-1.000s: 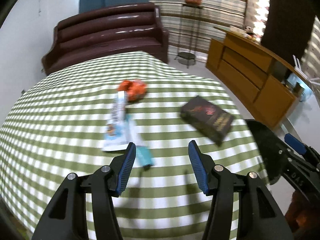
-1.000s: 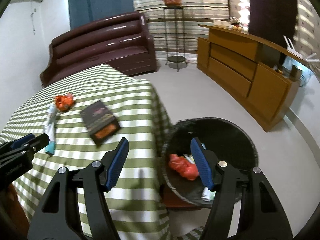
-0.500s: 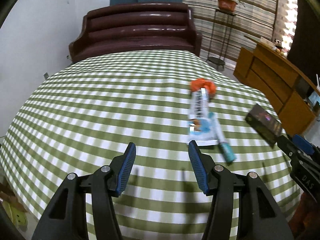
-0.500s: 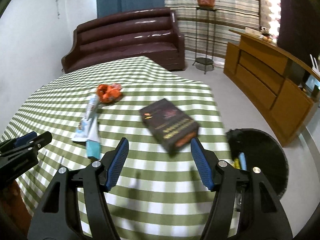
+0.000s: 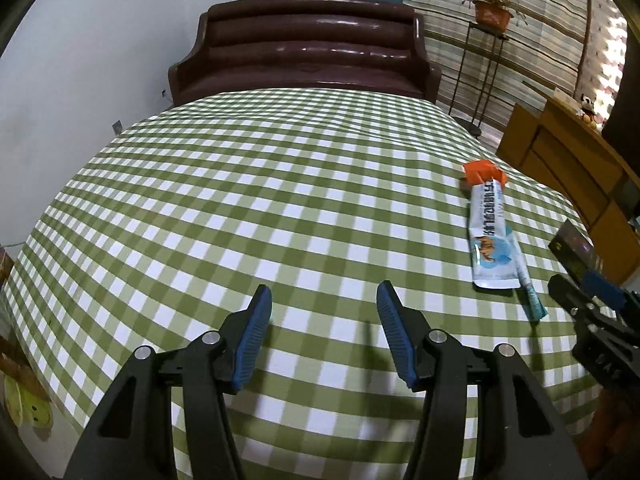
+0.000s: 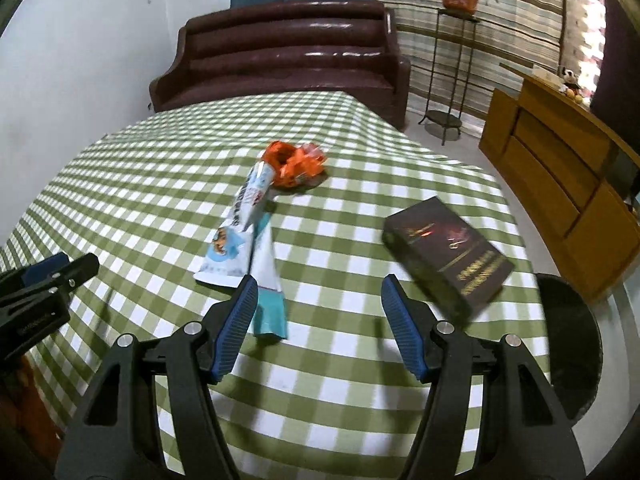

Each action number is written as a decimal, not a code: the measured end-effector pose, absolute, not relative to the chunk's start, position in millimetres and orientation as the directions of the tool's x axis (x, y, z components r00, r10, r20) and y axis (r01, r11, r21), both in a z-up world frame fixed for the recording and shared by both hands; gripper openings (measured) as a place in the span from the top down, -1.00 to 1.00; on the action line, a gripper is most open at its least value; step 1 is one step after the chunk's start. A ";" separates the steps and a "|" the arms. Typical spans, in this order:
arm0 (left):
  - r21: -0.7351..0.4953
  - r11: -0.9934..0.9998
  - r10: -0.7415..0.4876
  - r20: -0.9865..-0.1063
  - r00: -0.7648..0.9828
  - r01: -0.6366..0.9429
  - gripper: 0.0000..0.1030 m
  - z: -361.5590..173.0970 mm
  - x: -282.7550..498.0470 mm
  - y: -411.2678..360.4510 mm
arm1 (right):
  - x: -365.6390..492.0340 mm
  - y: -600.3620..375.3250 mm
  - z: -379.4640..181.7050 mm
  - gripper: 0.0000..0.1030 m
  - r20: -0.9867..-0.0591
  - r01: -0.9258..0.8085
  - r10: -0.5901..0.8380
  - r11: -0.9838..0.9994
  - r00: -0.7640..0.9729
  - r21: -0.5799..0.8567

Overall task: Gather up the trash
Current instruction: 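Move both tools back over the table toward the tubes, then grasp the teal-capped tube with the right tool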

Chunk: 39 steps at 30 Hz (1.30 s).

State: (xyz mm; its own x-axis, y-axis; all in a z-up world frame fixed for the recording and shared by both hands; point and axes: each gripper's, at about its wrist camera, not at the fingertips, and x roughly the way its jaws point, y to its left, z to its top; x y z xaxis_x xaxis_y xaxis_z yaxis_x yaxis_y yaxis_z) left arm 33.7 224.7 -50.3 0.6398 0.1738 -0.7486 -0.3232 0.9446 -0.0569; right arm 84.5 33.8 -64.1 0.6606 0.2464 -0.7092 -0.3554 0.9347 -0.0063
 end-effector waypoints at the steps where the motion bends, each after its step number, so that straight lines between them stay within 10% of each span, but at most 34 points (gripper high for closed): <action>1: -0.060 0.944 0.173 -0.748 0.640 -0.325 -0.05 -50.4 33.2 226.6 | 85.2 37.4 -65.8 -0.20 -0.715 -0.359 0.245 0.933 0.655 -0.009; 15: -0.089 0.944 0.142 -0.761 0.633 -0.318 -0.06 -58.6 38.0 234.3 | 102.3 56.1 -76.3 0.11 -0.761 -0.378 0.216 0.925 0.612 -0.041; 23: -0.099 0.951 0.117 -0.762 0.637 -0.293 -0.06 -59.0 45.5 224.8 | 110.2 60.0 -78.1 0.81 -0.765 -0.389 0.233 0.921 0.601 -0.025; 39: -0.120 0.974 0.039 -0.749 0.662 -0.193 -0.06 -48.9 81.1 175.1 | 128.7 20.0 -50.2 0.82 -0.700 -0.313 0.229 0.950 0.676 0.009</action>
